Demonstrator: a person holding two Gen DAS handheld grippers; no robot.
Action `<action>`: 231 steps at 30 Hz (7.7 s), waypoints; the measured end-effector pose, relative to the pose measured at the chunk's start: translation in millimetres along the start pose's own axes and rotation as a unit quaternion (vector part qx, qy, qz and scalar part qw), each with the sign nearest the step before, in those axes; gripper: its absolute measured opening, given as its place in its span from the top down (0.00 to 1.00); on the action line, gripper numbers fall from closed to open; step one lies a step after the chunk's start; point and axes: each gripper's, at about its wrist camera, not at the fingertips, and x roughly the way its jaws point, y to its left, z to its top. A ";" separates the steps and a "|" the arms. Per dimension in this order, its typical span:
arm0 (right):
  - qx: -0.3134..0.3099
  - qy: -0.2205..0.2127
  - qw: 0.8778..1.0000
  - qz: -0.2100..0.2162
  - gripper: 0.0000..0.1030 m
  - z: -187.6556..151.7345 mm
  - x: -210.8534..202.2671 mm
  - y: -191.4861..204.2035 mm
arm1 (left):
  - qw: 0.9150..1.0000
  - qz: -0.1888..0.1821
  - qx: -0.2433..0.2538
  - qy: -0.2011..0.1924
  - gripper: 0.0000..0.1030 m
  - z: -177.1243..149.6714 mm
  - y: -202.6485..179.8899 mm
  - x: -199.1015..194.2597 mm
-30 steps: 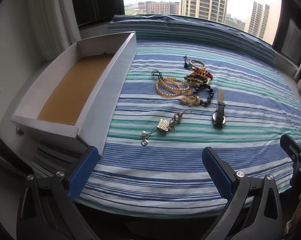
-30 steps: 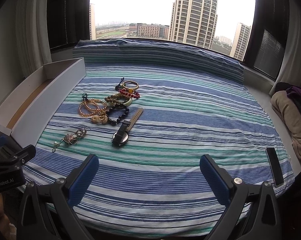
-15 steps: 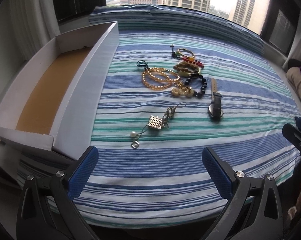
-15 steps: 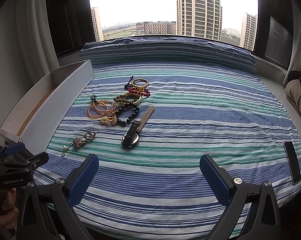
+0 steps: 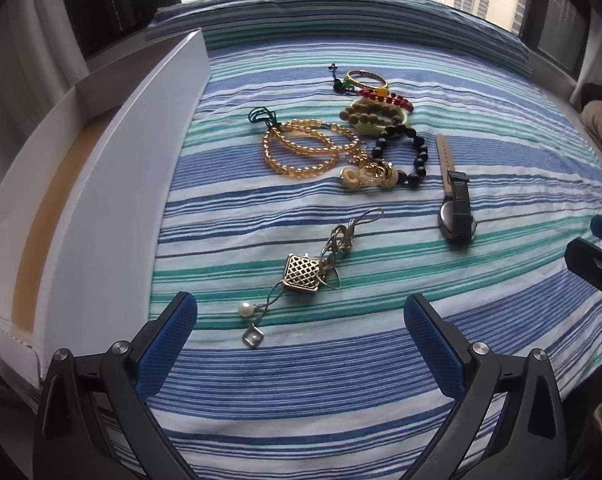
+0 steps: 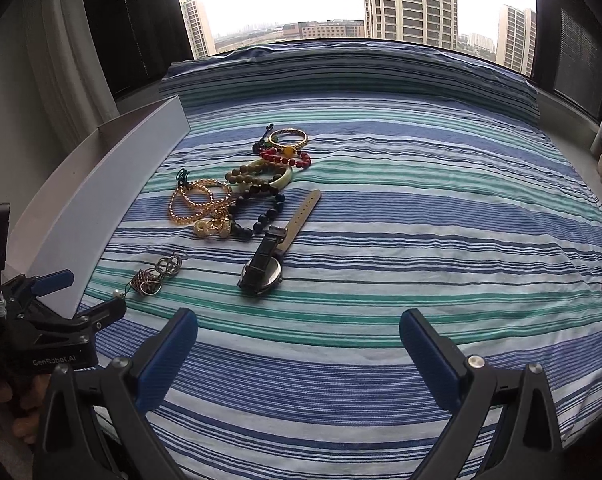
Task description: Organize jewelry
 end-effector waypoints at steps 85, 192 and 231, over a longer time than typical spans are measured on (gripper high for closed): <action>-0.175 0.004 0.956 0.235 0.63 146.4 6.6 247.9 | 0.970 0.082 -0.219 -0.073 0.68 44.3 248.6 -95.0; -0.037 0.054 0.998 0.023 0.36 55.1 83.8 18.1 | 0.994 0.072 -0.065 -0.054 0.03 -10.0 2.7 -25.3; -0.032 0.103 0.993 -0.043 0.60 48.3 135.7 -4.4 | 0.998 -0.033 -0.059 -0.011 0.03 31.2 -3.6 11.6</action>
